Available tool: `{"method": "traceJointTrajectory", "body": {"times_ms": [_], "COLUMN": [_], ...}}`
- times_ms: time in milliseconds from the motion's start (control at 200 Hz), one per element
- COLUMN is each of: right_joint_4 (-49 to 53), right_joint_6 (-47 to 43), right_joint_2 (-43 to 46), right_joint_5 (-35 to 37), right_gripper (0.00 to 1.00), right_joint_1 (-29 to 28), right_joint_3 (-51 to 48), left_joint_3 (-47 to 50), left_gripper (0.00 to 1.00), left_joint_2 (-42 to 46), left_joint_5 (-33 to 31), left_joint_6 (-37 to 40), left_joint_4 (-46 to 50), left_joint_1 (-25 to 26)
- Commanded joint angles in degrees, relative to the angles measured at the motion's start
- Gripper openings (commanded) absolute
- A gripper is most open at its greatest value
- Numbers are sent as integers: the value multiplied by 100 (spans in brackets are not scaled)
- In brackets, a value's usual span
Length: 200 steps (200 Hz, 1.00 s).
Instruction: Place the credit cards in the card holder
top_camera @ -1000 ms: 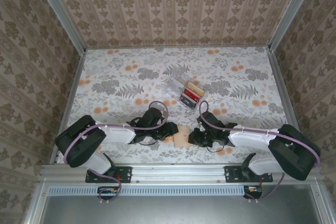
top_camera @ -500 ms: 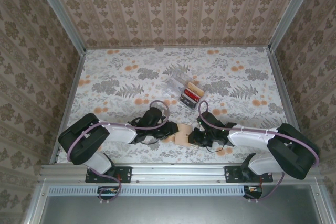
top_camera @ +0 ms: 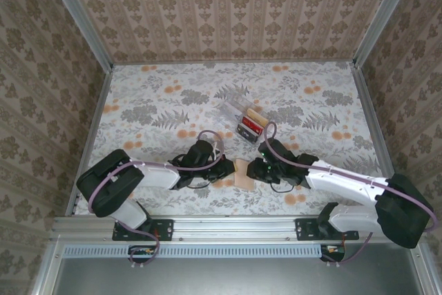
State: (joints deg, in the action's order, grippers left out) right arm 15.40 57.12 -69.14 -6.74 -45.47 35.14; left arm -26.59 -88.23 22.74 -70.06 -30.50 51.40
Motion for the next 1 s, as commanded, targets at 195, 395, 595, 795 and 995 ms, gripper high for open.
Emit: {"method": "traceJointTrajectory", "body": {"times_ms": [195, 395, 595, 795, 995], "right_joint_4": [291, 739, 1789, 1952, 1658], "right_joint_6": [-313, -391, -320, -266, -296], "right_joint_2": [-1011, -1804, -2270, -1975, -1458], "right_joint_5": [537, 1003, 1885, 2184, 1902], "right_gripper": [33, 34, 23, 14, 12], "right_joint_1": [-303, -569, -876, -814, -390], "right_joint_3": [631, 921, 1356, 1317, 921], "left_joint_3": [27, 21, 98, 313, 441], "left_gripper": [0, 0, 0, 0, 0], "left_joint_2": [150, 154, 231, 473, 705], "left_joint_5": [44, 54, 12, -73, -151], "left_joint_6": [120, 124, 107, 120, 225], "left_joint_4": [-184, -193, -168, 54, 385], "left_joint_1": [-3, -7, -60, -163, -244]}}
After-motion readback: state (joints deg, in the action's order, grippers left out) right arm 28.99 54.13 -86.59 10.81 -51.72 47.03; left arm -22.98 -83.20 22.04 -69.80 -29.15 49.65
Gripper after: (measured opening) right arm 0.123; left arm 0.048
